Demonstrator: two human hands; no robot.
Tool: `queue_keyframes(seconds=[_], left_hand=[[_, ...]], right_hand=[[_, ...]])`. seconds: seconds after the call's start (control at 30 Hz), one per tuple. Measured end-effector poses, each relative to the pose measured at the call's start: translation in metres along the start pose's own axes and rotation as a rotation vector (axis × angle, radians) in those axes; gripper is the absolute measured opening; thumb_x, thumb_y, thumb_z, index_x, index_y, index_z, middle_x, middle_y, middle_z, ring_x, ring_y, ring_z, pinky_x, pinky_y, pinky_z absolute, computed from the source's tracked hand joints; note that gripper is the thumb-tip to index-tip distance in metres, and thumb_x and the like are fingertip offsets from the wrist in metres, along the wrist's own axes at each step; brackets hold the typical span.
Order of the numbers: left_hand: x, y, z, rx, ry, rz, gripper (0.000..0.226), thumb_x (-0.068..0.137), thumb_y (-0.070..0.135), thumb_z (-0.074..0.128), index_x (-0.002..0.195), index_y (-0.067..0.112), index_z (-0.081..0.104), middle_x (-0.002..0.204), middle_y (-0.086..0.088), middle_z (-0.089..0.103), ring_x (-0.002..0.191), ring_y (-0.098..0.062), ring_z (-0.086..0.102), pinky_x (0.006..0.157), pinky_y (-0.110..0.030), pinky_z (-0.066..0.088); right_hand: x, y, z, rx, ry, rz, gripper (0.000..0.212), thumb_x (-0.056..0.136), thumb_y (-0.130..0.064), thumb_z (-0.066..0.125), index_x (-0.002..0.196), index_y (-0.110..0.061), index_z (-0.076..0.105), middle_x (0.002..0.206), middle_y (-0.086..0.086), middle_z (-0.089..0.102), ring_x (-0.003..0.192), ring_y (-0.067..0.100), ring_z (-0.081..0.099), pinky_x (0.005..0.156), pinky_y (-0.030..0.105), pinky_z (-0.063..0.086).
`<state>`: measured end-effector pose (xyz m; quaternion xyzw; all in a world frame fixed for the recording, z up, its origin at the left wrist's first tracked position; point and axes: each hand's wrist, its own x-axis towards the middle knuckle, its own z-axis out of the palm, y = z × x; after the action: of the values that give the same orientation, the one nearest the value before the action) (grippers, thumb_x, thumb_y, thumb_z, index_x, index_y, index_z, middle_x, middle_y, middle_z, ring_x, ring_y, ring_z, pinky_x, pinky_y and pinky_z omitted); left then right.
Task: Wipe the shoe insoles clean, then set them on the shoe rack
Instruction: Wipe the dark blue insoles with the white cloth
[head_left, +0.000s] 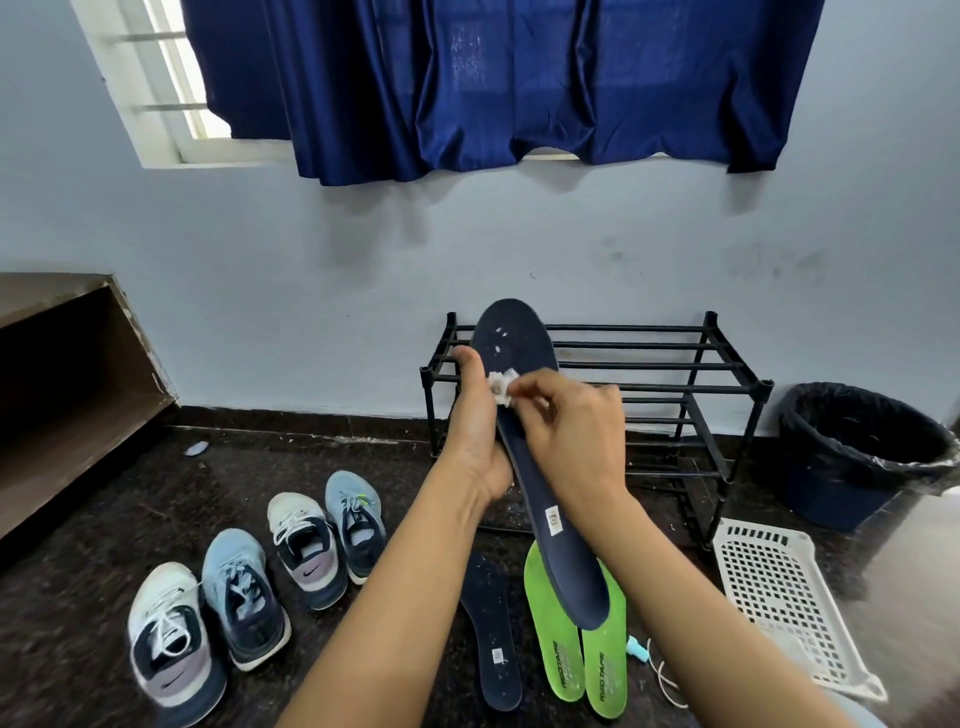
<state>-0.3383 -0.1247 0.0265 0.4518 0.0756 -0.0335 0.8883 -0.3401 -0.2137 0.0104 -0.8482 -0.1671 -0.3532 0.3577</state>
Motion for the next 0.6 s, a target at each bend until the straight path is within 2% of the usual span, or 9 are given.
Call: queue_keyframes(seconds=[0.07, 0.17, 0.3, 0.47, 0.6], left_hand=[[0.000, 0.001, -0.002, 0.008, 0.018, -0.001, 0.082, 0.085, 0.080, 0.025, 0.095, 0.013, 0.071, 0.087, -0.010, 0.072, 0.075, -0.021, 0.071, 0.068, -0.029, 0.057], [-0.004, -0.005, 0.000, 0.056, 0.027, 0.005, 0.075, 0.088, 0.076, 0.027, 0.089, 0.016, 0.071, 0.080, -0.008, 0.073, 0.069, -0.020, 0.071, 0.062, -0.028, 0.056], [-0.006, -0.009, 0.002, 0.091, 0.046, 0.004, 0.072, 0.090, 0.073, 0.026, 0.095, 0.016, 0.071, 0.085, -0.009, 0.075, 0.074, -0.020, 0.072, 0.065, -0.030, 0.056], [-0.001, -0.007, -0.003, 0.081, 0.117, -0.005, 0.075, 0.090, 0.073, 0.028, 0.100, 0.012, 0.071, 0.089, -0.011, 0.074, 0.077, -0.023, 0.071, 0.064, -0.029, 0.058], [-0.003, -0.008, 0.001, 0.064, 0.122, 0.010, 0.067, 0.093, 0.069, 0.029, 0.095, 0.015, 0.069, 0.079, -0.009, 0.074, 0.068, -0.020, 0.071, 0.060, -0.028, 0.057]], right_hand=[[-0.003, 0.000, 0.003, -0.071, -0.011, -0.028, 0.013, 0.078, -0.015, 0.064, 0.082, -0.026, 0.065, 0.065, -0.008, 0.066, 0.059, 0.017, 0.060, 0.068, 0.032, 0.028], [0.011, 0.005, 0.002, -0.185, 0.068, -0.002, 0.008, 0.077, -0.018, 0.065, 0.078, -0.026, 0.064, 0.059, -0.004, 0.063, 0.057, 0.021, 0.058, 0.067, 0.034, 0.025], [0.018, 0.014, -0.002, -0.100, 0.066, 0.060, 0.008, 0.078, -0.016, 0.065, 0.081, -0.023, 0.065, 0.066, -0.002, 0.065, 0.069, 0.023, 0.058, 0.071, 0.033, 0.027], [-0.005, 0.005, 0.001, -0.042, -0.031, -0.063, 0.020, 0.070, 0.000, 0.069, 0.076, -0.017, 0.061, 0.063, -0.003, 0.060, 0.060, 0.023, 0.054, 0.060, 0.032, 0.040], [0.010, 0.011, -0.002, -0.126, 0.040, -0.063, 0.016, 0.070, -0.007, 0.064, 0.074, -0.022, 0.061, 0.062, -0.008, 0.061, 0.062, 0.023, 0.055, 0.065, 0.035, 0.035]])
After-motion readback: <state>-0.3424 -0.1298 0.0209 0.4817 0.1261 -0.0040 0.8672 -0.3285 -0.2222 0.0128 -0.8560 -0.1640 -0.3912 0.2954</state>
